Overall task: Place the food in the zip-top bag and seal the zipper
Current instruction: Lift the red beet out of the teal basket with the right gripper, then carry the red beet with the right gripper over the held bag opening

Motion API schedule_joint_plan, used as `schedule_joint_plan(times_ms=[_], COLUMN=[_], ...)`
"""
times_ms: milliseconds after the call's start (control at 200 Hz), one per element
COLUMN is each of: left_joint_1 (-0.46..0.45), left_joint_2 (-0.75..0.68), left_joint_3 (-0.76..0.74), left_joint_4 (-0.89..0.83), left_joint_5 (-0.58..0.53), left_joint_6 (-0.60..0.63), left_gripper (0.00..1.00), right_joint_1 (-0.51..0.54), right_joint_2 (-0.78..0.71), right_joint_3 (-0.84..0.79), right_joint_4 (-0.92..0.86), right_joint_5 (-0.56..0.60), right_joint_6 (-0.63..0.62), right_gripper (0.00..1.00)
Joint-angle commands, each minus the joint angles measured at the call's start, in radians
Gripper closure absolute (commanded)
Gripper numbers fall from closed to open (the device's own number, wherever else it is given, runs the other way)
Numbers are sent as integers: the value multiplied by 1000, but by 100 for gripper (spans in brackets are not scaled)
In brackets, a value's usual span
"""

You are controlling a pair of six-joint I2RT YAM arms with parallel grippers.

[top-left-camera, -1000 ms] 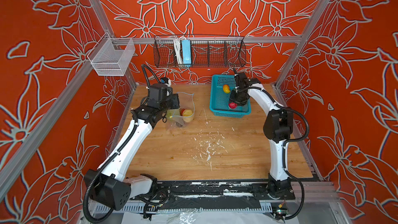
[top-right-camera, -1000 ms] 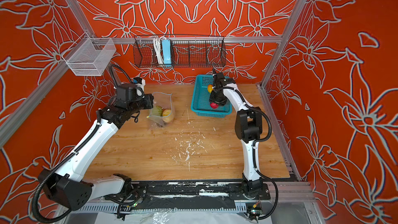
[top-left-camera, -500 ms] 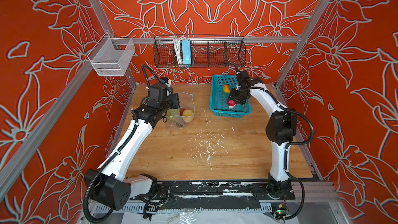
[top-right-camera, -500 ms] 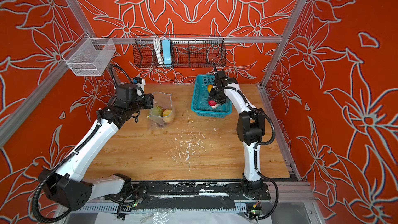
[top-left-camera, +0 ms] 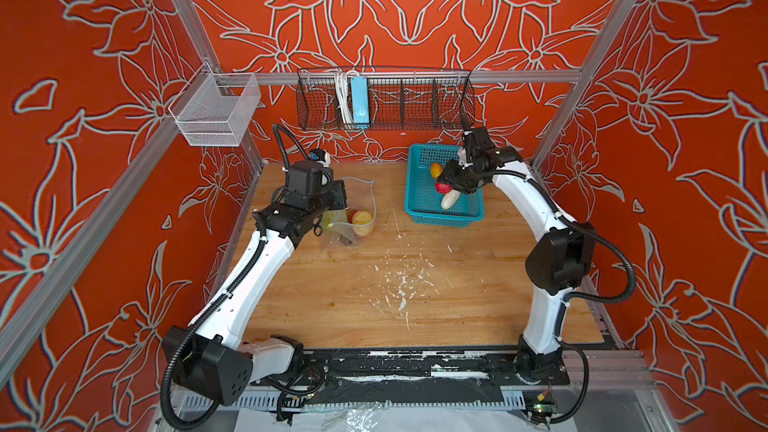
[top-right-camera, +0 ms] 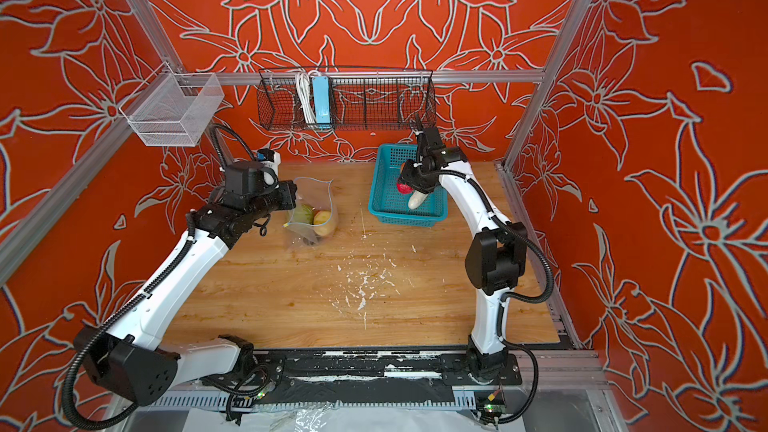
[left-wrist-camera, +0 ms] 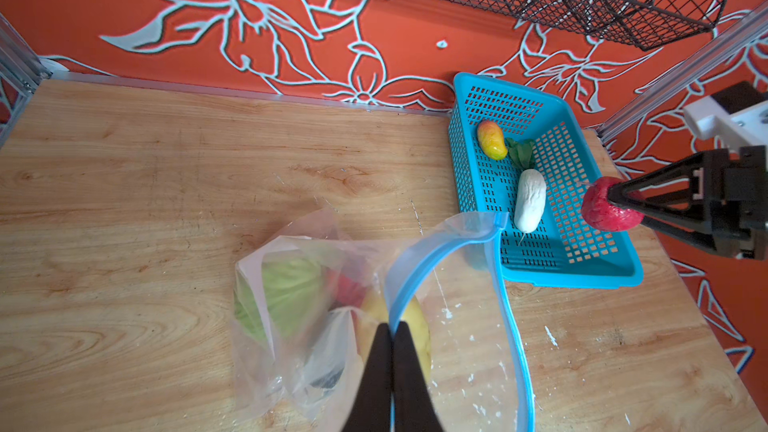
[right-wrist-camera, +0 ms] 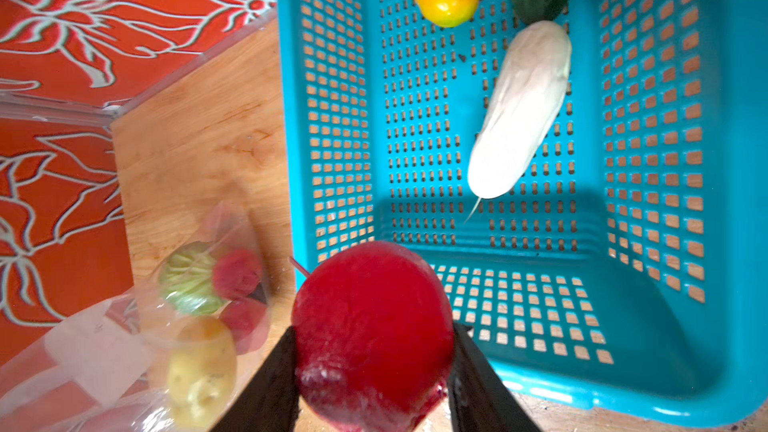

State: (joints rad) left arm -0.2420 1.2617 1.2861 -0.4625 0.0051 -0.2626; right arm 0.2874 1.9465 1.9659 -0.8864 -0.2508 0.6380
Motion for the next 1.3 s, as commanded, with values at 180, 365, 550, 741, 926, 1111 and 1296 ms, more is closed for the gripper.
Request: schedule_joint_plan(times_ms=[180,365,550,741,926,1111,1296], left_joint_1=[4,4,4,4,4,4,4], left_joint_2=[-7,-5,-1,-2,-5,-2,-5], left_joint_3=[-2,-2,-2,-1,-2,2,1], left_joint_4=[2,4,4,4,4,-1,1], left_joint_5=[12,13,18,22,21,22,22], left_joint_6=[-2,-3,-3,-4,-2,-3,-2], left_gripper=[100,100,100,100,100,100,100], right_joint_1=[73,115,153,200,238,264,296], right_joint_2=[-44,-104,-120,-143,-157,-161,-166], right_joint_3=[66,20,31,9,-9,-40,-48], right_joint_4=[-24,38,47,92,155,201,233], right_joint_5=[52,96,97,118,111,111,102], right_joint_6=[6,11,11,31,43,44,34], right_gripper=[58,58,57,56,56,56,56])
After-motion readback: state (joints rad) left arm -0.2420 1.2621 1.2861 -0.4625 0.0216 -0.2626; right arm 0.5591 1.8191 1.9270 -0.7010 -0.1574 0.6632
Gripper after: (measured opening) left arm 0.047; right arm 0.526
